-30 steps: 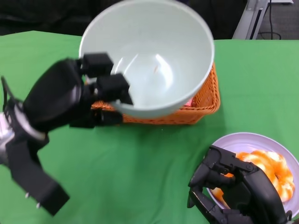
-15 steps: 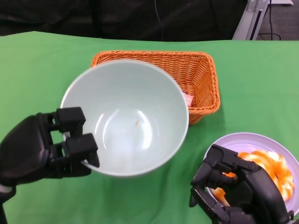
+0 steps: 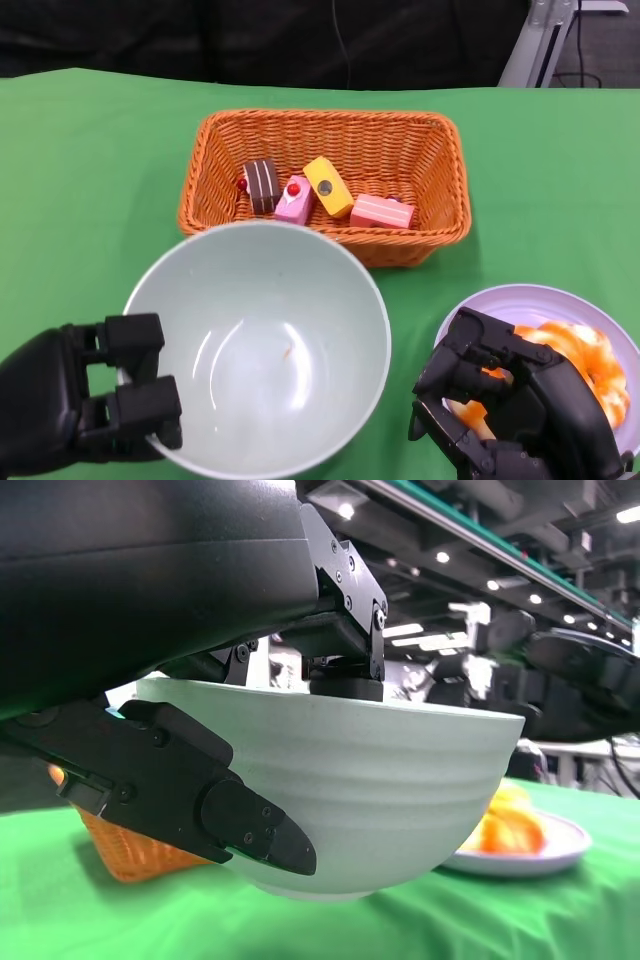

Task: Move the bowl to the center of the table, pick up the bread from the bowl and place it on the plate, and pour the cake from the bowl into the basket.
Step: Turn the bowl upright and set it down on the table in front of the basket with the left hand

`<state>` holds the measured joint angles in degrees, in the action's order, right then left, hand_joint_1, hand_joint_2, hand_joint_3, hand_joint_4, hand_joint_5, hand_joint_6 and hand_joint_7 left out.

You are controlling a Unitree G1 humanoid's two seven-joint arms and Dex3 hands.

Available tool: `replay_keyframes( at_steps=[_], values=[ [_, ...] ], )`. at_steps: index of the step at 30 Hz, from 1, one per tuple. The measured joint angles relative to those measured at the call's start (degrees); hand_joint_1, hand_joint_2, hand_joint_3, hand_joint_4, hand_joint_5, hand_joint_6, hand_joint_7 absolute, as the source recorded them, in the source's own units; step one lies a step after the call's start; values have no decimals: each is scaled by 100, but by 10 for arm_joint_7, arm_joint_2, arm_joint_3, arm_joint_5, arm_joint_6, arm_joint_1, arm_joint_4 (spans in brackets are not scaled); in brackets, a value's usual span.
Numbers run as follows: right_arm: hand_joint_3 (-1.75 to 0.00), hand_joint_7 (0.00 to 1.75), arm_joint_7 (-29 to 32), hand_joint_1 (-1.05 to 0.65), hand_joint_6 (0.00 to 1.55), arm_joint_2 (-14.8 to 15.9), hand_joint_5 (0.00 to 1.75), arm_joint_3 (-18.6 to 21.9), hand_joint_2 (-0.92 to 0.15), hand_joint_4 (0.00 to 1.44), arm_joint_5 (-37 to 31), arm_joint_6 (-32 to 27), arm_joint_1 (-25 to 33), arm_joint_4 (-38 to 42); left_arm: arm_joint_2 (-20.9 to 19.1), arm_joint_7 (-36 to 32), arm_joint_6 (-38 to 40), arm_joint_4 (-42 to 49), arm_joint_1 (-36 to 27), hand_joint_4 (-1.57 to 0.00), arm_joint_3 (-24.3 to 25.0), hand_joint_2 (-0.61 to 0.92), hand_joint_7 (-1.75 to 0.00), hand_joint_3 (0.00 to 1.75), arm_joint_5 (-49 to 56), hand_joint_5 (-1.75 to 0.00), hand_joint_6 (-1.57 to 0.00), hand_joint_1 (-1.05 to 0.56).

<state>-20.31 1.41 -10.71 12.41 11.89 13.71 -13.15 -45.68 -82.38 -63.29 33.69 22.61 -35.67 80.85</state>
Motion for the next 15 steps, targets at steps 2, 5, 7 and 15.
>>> replay_keyframes(
  at_steps=[2, 5, 7, 15],
  values=[
    [-91, 137, 0, -22, 61, 0, 156, 0, -53, 65, 0, -3, 0, -1, -4, -4, 3, 3, 0, -68, -18, 90, -171, 16, 4, -175, -53, -10],
    [-90, 138, 0, -22, 60, 0, 157, 0, -53, 65, 1, -5, 0, -2, -9, -12, 11, 10, 1, -68, -36, 91, -171, 14, 5, -175, -53, -9],
    [-91, 138, 0, -22, 60, 0, 157, 0, -54, 66, 0, -5, 0, -3, -11, -17, 12, 14, 5, -65, -47, 92, -161, 17, 5, -174, -56, -14],
    [-90, 138, 1, -23, 62, 0, 157, 0, -53, 67, -1, -4, 1, -3, -9, -17, 12, 62, 20, -64, -104, 92, -159, 16, 6, -174, -53, -12]
  ],
)
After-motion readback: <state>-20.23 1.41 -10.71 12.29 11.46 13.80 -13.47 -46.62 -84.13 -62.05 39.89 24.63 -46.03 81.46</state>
